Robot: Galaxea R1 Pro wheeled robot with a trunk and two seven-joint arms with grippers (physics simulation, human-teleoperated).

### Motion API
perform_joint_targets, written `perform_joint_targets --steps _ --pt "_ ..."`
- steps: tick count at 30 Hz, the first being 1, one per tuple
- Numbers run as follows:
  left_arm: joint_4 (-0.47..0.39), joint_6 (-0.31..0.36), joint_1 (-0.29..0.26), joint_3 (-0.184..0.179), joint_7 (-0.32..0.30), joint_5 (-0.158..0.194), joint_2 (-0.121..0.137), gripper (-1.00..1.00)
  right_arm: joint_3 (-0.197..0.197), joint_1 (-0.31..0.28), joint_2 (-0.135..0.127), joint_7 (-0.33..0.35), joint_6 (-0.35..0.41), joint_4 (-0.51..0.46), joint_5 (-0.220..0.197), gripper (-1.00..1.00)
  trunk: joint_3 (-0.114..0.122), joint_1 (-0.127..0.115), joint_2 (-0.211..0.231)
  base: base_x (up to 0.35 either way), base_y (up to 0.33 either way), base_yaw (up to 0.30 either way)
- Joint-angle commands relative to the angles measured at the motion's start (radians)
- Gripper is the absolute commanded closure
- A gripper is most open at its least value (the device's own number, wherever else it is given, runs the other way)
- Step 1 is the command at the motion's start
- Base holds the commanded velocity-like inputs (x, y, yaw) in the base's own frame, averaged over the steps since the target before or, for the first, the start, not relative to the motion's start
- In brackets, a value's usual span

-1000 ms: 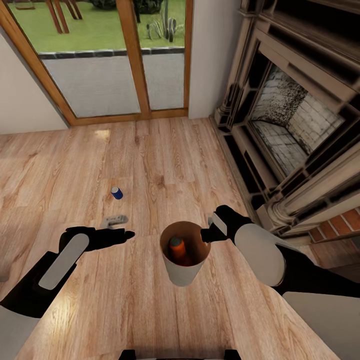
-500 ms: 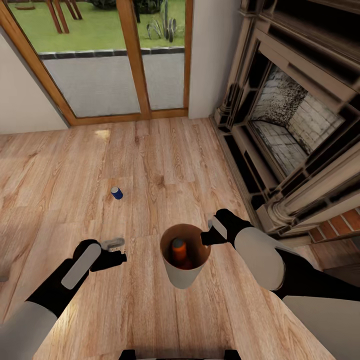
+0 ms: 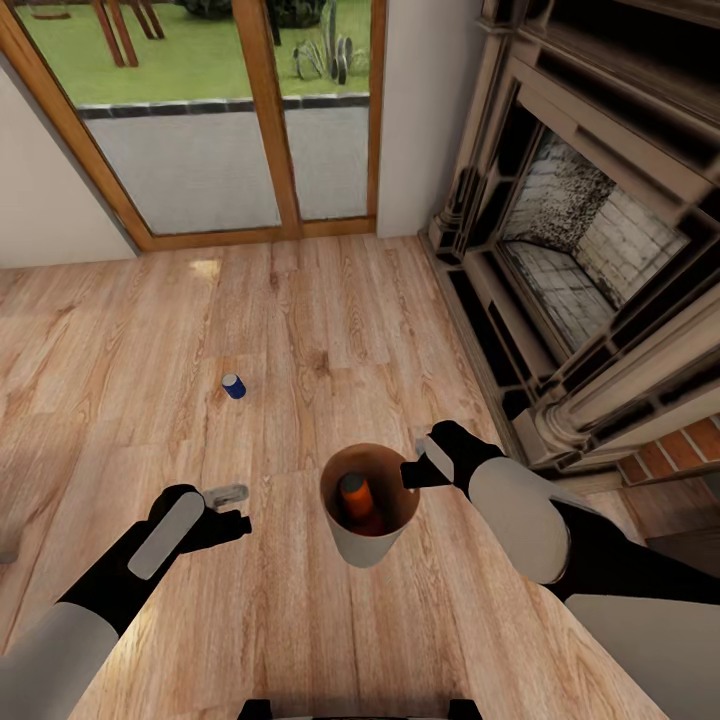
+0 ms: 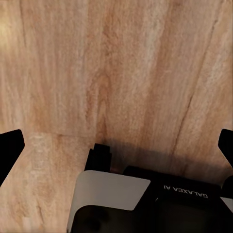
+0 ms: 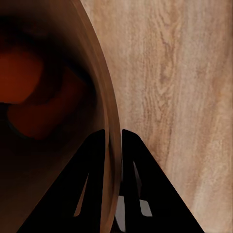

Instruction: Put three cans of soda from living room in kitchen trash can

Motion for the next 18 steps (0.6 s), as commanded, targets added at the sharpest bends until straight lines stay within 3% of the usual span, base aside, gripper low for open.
perform_joint_targets --steps 1,18 --pt "-0.002 0.000 0.000 0.000 -0.001 0.000 0.000 -1.00 -0.016 0.001 0.000 0.006 -0.002 0.000 -0.021 1.00 0.000 0.000 0.000 0.000 0.000 0.000" --pt "-0.054 0.001 0.002 0.002 -0.003 0.001 0.000 -1.00 -0.016 0.007 0.000 0.005 -0.002 -0.003 -0.027 1.00 0.008 0.000 0.000 0.000 0.000 0.000"
